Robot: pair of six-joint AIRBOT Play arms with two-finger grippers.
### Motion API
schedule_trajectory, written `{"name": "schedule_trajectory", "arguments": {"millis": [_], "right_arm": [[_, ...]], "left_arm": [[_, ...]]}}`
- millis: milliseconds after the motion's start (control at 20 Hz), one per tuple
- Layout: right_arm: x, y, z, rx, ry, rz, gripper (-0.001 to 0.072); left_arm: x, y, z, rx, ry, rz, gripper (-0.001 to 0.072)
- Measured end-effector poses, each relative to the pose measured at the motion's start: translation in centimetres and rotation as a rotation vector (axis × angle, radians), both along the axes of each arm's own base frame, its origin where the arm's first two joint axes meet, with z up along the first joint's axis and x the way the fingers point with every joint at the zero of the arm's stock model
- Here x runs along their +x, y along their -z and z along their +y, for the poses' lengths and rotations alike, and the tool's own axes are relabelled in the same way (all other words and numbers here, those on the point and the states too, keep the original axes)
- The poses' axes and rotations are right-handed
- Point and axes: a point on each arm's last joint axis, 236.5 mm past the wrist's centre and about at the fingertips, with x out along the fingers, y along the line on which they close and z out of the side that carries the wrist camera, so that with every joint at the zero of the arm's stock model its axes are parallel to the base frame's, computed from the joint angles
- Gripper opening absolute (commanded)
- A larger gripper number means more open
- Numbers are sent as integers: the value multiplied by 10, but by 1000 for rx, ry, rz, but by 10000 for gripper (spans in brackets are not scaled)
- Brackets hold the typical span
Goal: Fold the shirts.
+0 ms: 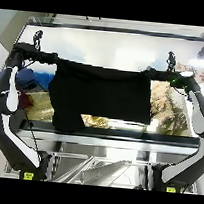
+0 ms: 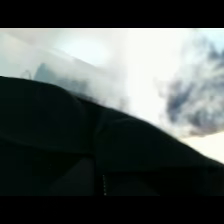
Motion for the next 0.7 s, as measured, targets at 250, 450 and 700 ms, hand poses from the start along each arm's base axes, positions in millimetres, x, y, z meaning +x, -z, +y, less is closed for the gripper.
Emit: {"name": "schedule_trajectory", "arguments": {"millis": [250,450,700], "right_arm": [[6,-1,-12,-46,-17,18,17],[-5,14,-10,-81,-65,73,17],[-22,45,-10,-170,-114,163,17]], "left_arm": [[12,-7,18,108,15,-14,20],[-5,19,18,138,57,64,19],[-19,43,17,168,93,121,20]]}}
